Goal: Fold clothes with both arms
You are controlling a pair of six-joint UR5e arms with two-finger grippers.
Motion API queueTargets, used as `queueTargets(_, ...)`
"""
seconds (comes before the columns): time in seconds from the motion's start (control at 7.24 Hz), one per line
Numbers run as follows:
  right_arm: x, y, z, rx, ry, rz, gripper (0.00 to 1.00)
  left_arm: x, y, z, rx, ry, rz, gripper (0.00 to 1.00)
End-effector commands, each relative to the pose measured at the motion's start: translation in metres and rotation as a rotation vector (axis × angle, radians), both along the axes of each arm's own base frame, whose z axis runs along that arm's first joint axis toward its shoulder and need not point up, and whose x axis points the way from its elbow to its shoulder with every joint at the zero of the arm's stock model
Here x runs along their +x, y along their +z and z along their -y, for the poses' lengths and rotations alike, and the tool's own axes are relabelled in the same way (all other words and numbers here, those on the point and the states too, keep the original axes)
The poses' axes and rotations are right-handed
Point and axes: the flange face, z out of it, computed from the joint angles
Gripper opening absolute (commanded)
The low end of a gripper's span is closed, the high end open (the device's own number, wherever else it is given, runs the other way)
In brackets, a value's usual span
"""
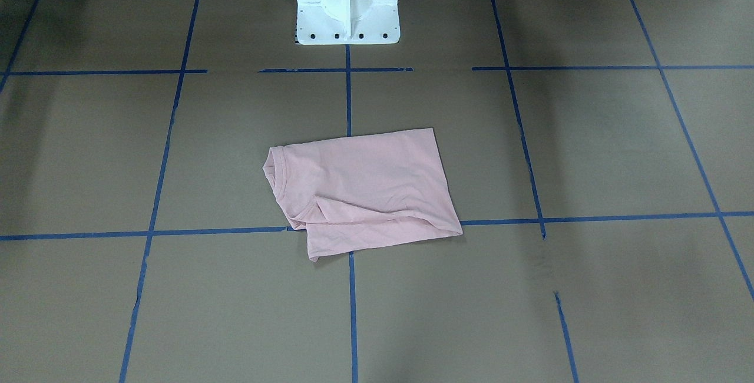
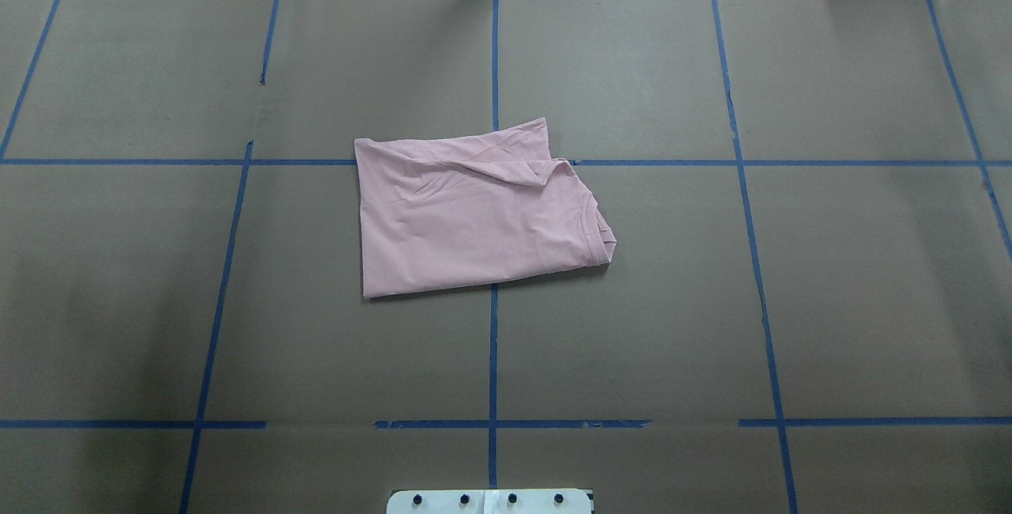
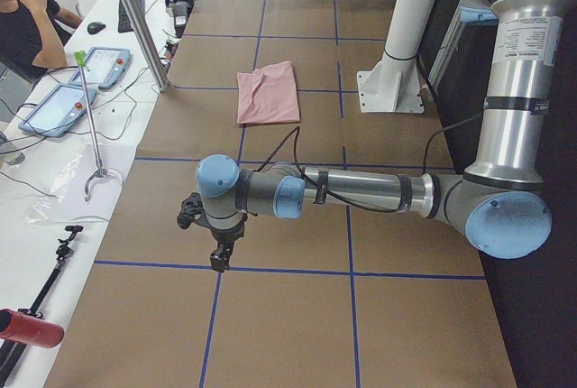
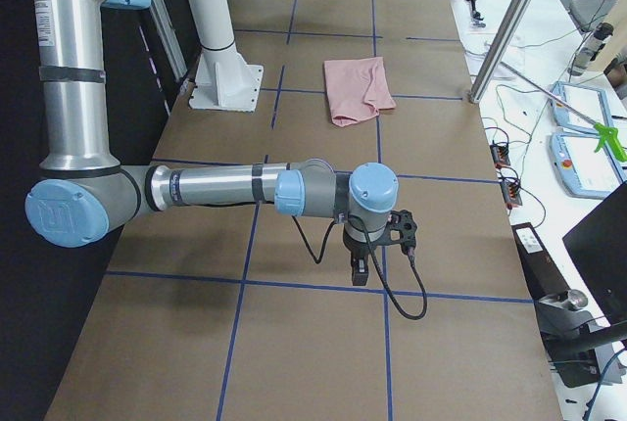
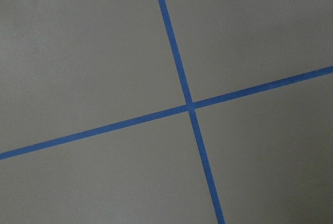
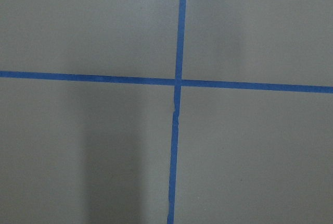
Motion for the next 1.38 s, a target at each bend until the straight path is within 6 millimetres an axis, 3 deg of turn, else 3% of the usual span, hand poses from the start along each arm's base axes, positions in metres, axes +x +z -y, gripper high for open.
queueTargets(0.0, -0.0076, 0.0062, 0.0013, -0.011, -0.017, -0.006, 1.0, 0.001, 0.0017, -0.0002, -0.004, 0.002, 0.0, 1.0)
queueTargets(1.24, -0.0073, 0.0043, 0.0014, -0.011, -0.012, 0.0, 1.0, 0.001, 0.009, -0.0008, -0.017, 0.001, 0.001, 1.0)
